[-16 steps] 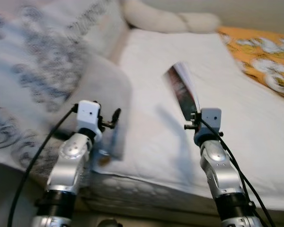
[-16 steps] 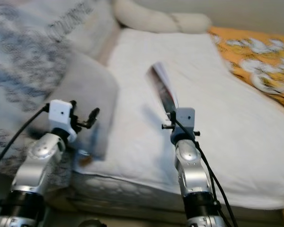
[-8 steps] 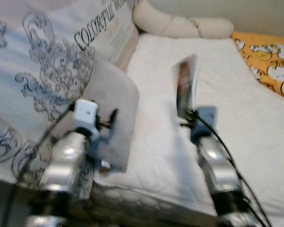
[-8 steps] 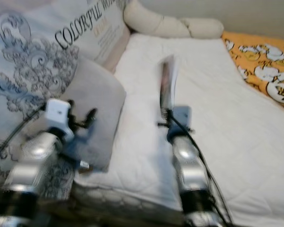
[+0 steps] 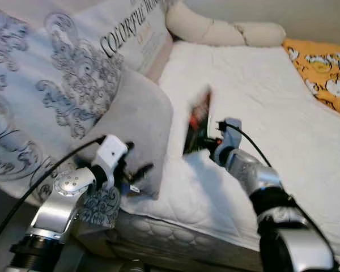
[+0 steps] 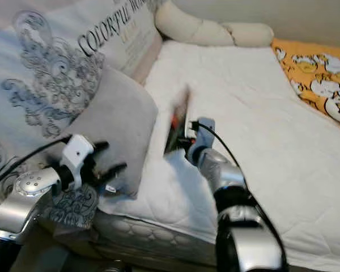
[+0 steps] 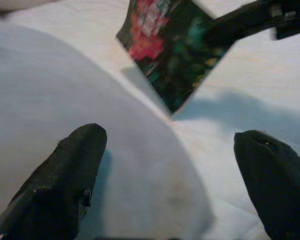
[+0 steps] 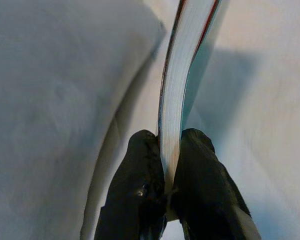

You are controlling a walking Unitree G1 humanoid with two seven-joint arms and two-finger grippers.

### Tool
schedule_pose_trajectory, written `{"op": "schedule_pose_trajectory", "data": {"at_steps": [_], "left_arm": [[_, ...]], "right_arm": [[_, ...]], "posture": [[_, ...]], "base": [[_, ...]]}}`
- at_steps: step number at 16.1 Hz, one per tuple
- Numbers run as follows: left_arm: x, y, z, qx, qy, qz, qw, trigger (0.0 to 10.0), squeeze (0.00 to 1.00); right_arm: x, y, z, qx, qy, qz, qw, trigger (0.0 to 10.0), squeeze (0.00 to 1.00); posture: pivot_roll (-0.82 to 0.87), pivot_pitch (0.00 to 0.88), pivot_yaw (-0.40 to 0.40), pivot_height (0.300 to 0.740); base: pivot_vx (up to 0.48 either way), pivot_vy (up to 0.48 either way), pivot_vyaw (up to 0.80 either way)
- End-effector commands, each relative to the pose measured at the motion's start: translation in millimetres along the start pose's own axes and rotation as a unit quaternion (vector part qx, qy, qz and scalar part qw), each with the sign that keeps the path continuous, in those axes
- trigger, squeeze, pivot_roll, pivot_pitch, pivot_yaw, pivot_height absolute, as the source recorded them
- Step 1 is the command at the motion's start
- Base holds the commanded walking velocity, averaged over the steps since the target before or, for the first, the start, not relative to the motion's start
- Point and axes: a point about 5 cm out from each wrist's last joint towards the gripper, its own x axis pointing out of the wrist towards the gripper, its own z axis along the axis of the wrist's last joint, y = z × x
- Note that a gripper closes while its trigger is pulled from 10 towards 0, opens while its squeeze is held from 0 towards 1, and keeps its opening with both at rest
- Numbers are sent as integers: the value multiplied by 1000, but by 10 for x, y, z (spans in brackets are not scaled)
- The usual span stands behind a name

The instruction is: Clean up the room

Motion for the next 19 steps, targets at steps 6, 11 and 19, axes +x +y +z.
{"op": "schedule_pose_trajectory", "data": {"at_steps": [6, 11, 19], "left_arm": [[-61, -170, -10, 1, 37, -105, 994, 10000, 0], [-100, -197, -30, 3, 50, -114, 992, 10000, 0], [-78, -287, -132, -33, 38, -87, 995, 10000, 0]], "right_arm": [[-23, -189, -151, 101, 84, 22, 991, 10000, 0], [-185, -639, -302, 83, 103, -85, 988, 10000, 1000], [-434, -1008, -821, 52, 142, -154, 976, 10000, 1000]], "posture": [[152, 0, -6, 740], [165, 0, -3, 740], [146, 0, -11, 740]], "base": [[0, 0, 0], [0, 0, 0], [0, 0, 0]]}}
